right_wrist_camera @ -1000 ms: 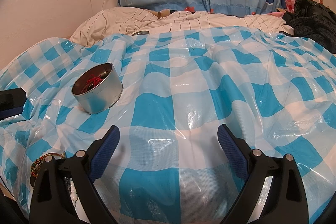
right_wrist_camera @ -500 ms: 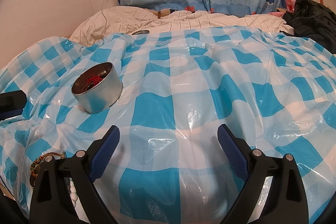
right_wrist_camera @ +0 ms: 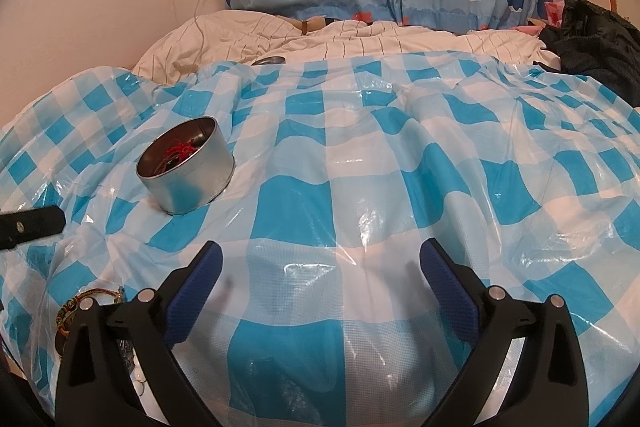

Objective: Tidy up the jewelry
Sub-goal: 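Move the left tool to the pile and close it on the gold cord bracelet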

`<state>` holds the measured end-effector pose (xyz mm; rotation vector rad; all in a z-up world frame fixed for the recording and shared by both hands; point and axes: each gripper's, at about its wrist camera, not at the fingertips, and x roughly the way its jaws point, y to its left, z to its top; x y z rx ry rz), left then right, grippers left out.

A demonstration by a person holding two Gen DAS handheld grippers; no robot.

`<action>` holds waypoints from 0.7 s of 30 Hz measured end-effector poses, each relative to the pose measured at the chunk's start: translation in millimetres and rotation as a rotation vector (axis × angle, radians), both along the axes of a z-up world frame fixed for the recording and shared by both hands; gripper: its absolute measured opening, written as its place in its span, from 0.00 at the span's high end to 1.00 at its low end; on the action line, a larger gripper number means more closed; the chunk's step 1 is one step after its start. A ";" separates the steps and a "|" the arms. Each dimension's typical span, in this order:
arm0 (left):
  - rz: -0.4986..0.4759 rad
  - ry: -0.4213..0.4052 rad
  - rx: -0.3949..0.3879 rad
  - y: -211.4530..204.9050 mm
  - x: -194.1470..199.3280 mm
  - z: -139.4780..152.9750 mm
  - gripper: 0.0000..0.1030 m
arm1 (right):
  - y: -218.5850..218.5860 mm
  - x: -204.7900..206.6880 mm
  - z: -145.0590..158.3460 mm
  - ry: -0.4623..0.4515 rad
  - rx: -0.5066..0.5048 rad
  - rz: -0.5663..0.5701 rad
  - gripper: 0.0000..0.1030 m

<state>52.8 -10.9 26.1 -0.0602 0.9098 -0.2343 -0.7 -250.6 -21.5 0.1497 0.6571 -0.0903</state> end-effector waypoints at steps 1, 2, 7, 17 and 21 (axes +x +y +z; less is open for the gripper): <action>0.002 0.002 0.009 1.8 0.5 -1.8 0.12 | 0.7 -0.2 -1.1 0.003 -0.002 0.001 0.08; 0.004 0.004 0.016 4.3 0.5 -3.5 0.12 | 1.1 -0.5 -1.9 0.004 -0.003 0.003 0.08; 0.040 0.024 -0.001 28.2 1.4 -9.4 0.12 | 4.8 -2.6 -1.4 -0.009 0.001 0.017 0.08; 0.010 0.043 0.004 33.3 0.5 -16.5 0.12 | 19.0 -7.8 9.1 -0.037 0.104 0.182 0.08; -0.071 0.084 -0.062 26.1 -3.3 -19.9 0.12 | 28.2 -12.7 16.8 -0.007 0.148 0.273 0.08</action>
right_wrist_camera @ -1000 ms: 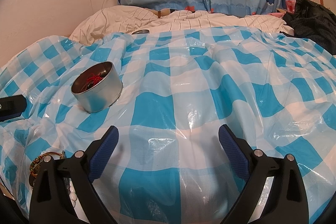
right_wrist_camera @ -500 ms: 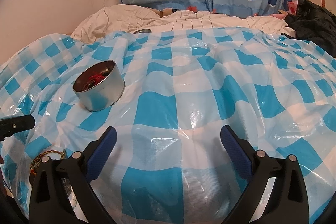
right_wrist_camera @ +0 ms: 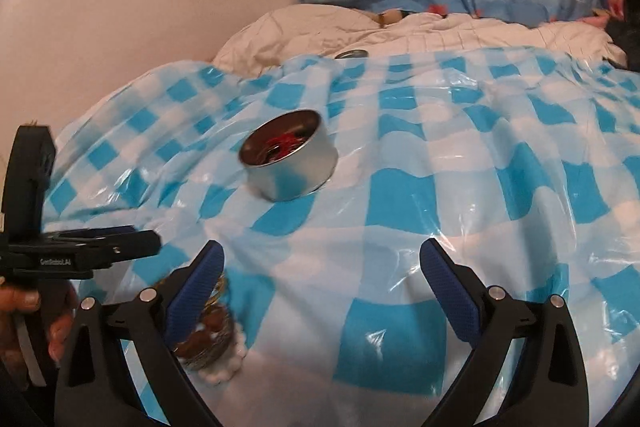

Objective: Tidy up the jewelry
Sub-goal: 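Move the left tool to the pile and close it on the gold cord bracelet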

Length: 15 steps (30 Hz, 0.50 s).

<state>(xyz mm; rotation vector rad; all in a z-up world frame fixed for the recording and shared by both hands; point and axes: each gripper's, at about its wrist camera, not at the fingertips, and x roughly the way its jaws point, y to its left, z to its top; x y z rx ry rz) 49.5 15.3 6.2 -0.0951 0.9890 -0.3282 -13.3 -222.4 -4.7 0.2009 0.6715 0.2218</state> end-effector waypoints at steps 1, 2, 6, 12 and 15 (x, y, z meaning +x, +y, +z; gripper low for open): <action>-0.014 0.006 -0.009 -2.6 -1.0 -0.8 0.12 | 1.9 -2.7 3.5 -0.006 -0.012 0.003 0.08; -0.028 0.011 -0.015 -5.8 -1.5 -1.9 0.12 | 2.2 -5.8 6.8 -0.011 -0.020 0.000 0.08; -0.069 0.023 -0.030 -22.7 -1.4 -7.2 0.12 | -6.4 -18.1 11.6 -0.010 0.014 -0.028 0.08; -0.075 0.054 -0.020 -36.4 3.6 -24.5 0.25 | -15.7 -16.1 9.1 0.006 0.058 -0.050 0.08; -0.072 0.052 0.041 -36.9 3.0 -27.0 0.54 | -16.1 -16.2 8.6 0.006 0.060 -0.051 0.08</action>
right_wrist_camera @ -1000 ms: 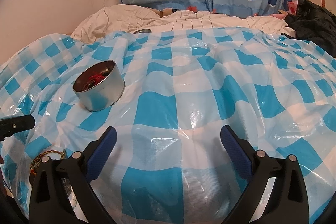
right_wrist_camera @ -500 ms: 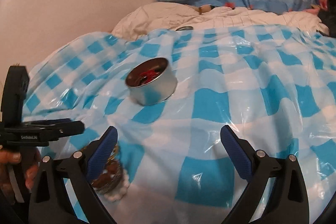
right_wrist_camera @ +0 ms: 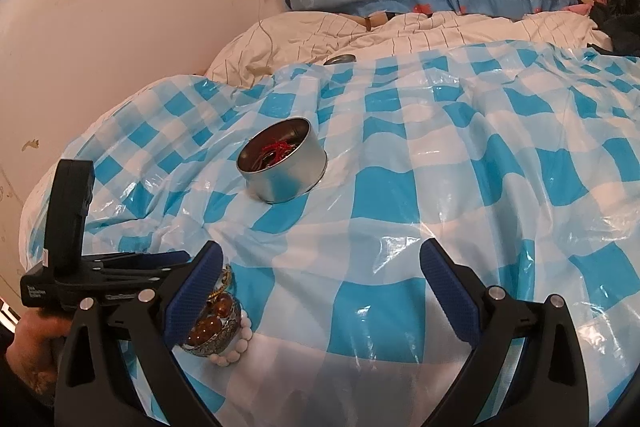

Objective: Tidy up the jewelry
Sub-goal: 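Move the left tool to the pile and close it on the gold cord bracelet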

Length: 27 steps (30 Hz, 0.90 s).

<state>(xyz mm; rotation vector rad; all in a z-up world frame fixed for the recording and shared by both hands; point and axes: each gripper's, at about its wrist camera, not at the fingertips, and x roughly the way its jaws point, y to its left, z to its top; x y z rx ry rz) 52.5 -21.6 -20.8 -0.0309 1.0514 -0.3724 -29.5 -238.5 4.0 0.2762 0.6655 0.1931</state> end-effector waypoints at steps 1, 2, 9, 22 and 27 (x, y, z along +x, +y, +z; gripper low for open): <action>0.000 -0.004 0.026 1.6 0.2 0.5 0.68 | 0.5 0.5 -0.4 0.001 0.001 0.000 0.08; -0.005 -0.007 0.048 2.3 0.3 0.9 0.84 | 0.8 0.6 -1.1 0.002 0.003 0.000 0.08; -0.009 -0.045 0.027 20.6 -1.6 16.8 0.96 | 5.5 2.6 -4.5 0.010 0.000 0.011 0.08; 0.045 -0.069 0.099 27.8 8.0 15.7 0.96 | 60.3 1.1 -15.2 0.037 -0.073 0.275 0.08; 0.059 -0.096 0.101 32.4 5.5 19.0 0.96 | 63.8 3.6 -21.5 0.060 -0.051 0.302 0.21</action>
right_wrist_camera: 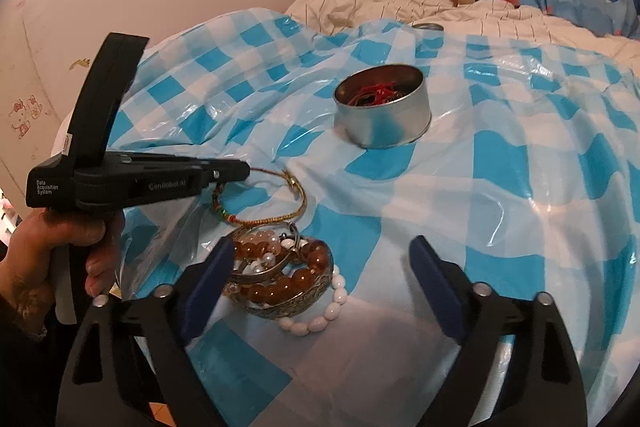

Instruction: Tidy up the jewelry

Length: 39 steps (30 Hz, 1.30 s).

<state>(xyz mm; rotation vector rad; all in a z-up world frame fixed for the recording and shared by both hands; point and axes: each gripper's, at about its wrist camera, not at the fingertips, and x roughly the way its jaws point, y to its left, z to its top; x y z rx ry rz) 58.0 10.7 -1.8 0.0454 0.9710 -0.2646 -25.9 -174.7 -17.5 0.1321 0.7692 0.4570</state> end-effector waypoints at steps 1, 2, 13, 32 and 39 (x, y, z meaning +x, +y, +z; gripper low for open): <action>0.013 -0.010 0.001 2.9 0.6 1.5 0.96 | -1.5 0.5 -1.0 0.007 0.011 -0.001 0.22; 0.020 -0.011 0.000 5.3 1.0 1.8 0.96 | -3.0 1.7 -2.1 0.016 0.024 0.000 0.28; -0.007 0.023 0.003 -2.9 2.1 -4.1 0.96 | -10.8 6.1 -17.5 0.054 0.110 -0.019 0.46; 0.020 0.014 -0.005 -1.0 7.6 -9.5 0.96 | 34.8 -31.4 14.9 -0.122 -0.189 0.098 0.24; 0.146 -0.100 -0.039 13.6 19.4 -9.1 0.40 | 34.3 -19.3 12.4 -0.138 -0.222 0.086 0.22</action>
